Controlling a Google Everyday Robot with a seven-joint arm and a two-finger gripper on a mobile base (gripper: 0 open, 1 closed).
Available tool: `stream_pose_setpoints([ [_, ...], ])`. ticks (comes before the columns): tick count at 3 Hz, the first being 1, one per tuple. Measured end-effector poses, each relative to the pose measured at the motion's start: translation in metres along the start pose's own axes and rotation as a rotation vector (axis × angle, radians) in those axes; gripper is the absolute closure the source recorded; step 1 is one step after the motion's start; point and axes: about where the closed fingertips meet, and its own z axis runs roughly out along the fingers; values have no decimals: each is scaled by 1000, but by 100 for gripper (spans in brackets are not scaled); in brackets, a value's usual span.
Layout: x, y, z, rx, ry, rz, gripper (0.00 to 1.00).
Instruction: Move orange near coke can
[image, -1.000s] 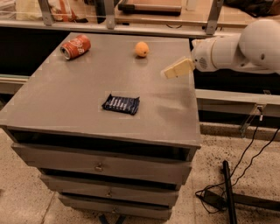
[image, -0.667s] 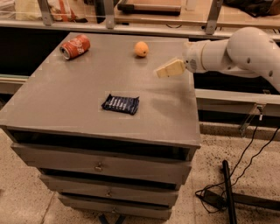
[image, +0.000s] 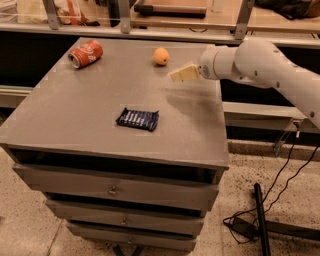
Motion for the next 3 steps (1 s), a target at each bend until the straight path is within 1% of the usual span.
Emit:
stream_pose_setpoints([
  [1, -2, -24, 19, 90, -5, 31, 0],
  [2, -5, -28, 45, 80, -18, 77, 0],
  [3, -18, -21, 71, -36, -34, 122, 0],
])
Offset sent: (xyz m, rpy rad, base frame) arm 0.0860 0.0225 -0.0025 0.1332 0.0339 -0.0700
